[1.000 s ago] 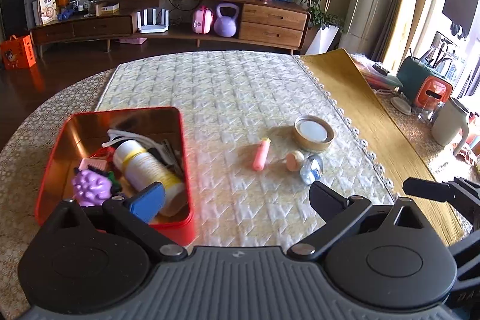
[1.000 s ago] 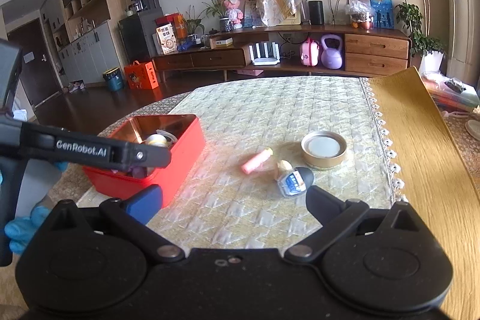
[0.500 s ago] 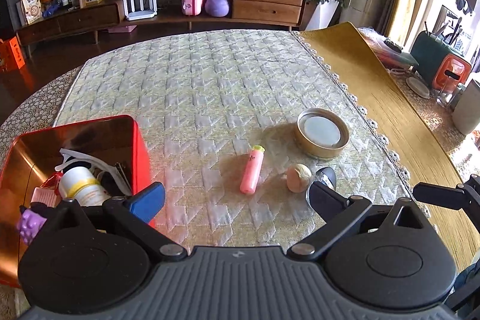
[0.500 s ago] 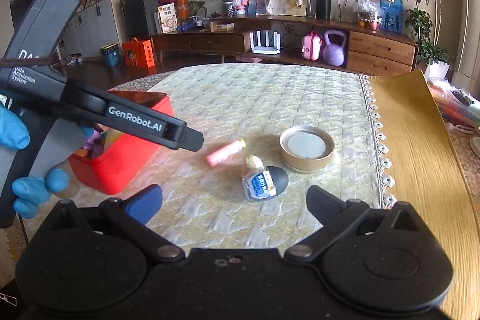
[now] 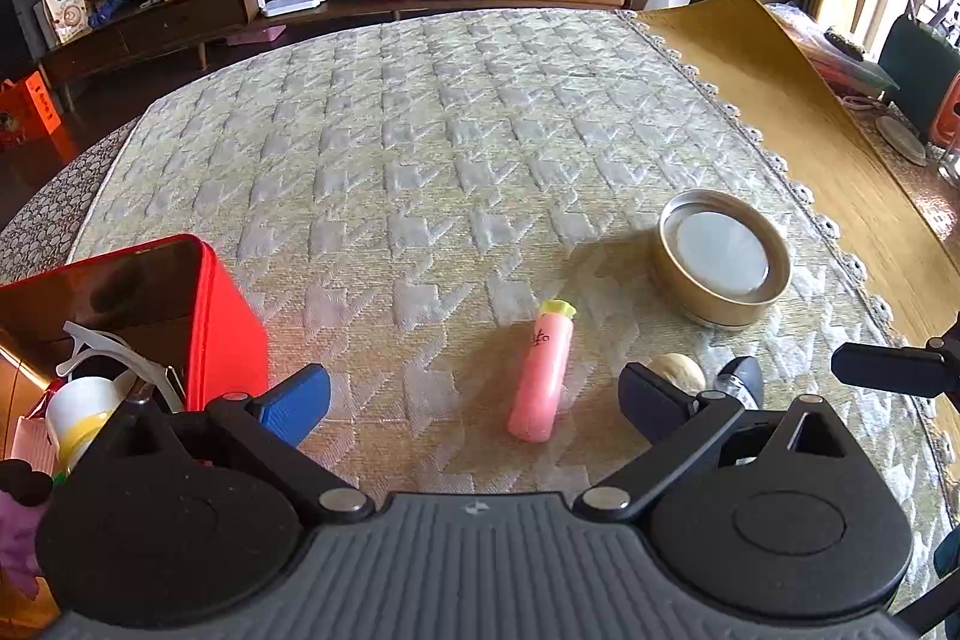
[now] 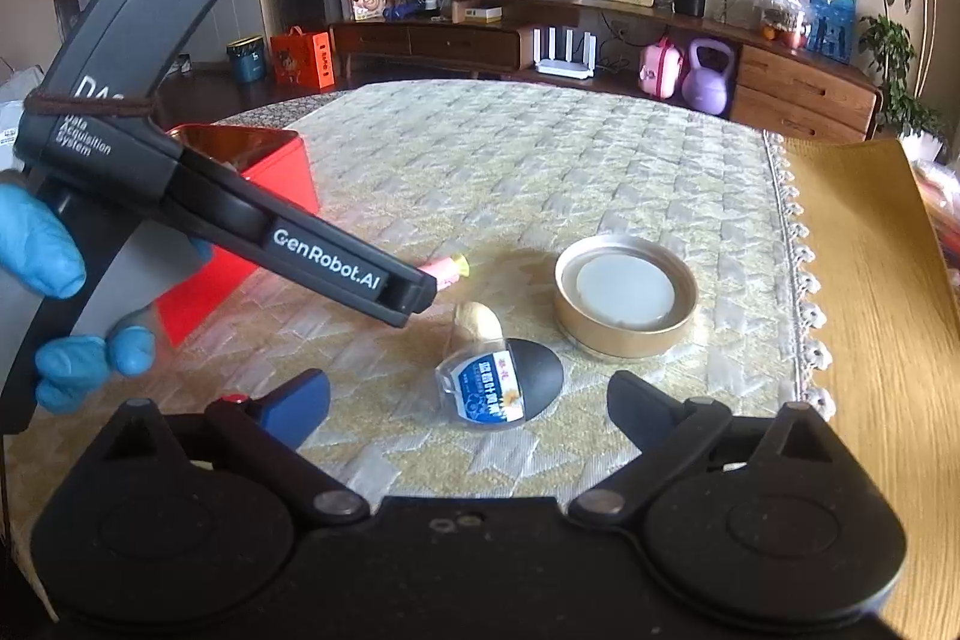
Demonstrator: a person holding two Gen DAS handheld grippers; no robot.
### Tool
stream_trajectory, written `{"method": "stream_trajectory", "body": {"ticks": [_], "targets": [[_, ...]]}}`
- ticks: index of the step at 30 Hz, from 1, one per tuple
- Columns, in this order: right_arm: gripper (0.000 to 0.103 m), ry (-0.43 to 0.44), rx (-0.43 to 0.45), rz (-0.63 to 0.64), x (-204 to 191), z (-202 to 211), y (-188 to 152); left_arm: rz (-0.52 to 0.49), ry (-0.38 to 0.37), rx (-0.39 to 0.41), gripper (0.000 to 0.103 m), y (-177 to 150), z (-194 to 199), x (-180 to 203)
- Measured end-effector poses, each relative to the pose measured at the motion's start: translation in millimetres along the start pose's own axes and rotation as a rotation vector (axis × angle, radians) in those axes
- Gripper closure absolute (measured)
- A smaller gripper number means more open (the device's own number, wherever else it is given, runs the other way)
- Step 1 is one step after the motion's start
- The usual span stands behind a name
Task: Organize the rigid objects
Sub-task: 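Grasp the pink lighter with the left tool while the right tool grasps the blue-label bottle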
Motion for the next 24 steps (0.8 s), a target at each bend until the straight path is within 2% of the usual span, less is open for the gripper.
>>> {"method": "stream_trajectory", "body": {"ticks": [8,14,16,17,18,22,24], "targets": [[0.017,0.023,-0.021,-0.014,6.6,-18.8,-2.2,-0.064,0.038,0.028,0.000,-2.4,-11.2,9.0],[0.026,0.036,-0.020,-0.016,8.3,-23.9,-2.3,-0.074,0.033,0.059,0.002,-0.1,-12.5,7.6],[0.027,0.036,-0.019,-0.012,8.8,-25.2,-2.2,-0.101,0.035,0.078,0.011,-1.8,-11.2,10.3],[0.027,0.037,-0.019,-0.011,8.3,-25.5,-2.4,-0.111,0.027,0.070,0.025,-2.7,-11.8,11.9],[0.028,0.039,-0.019,-0.012,8.0,-26.0,-2.1,-0.117,0.025,0.055,0.034,-3.9,-13.7,13.7],[0.032,0.041,-0.017,-0.016,8.5,-26.8,-1.5,-0.116,0.010,0.060,0.039,-6.8,-16.1,17.1],[0.036,0.036,-0.017,-0.015,9.1,-27.0,-1.7,-0.107,-0.010,0.055,0.050,-6.6,-15.9,17.8]]}}
Point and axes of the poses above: each gripper's, at about its wrist camera, not at the fingertips, and z roughly against the way its jaws point, x to its right, y to its top, the point moved 1 cm from there along -z, roughly the way its jaws point, and after that the axes turned 13 degrees about z, right-handed, at the moved point
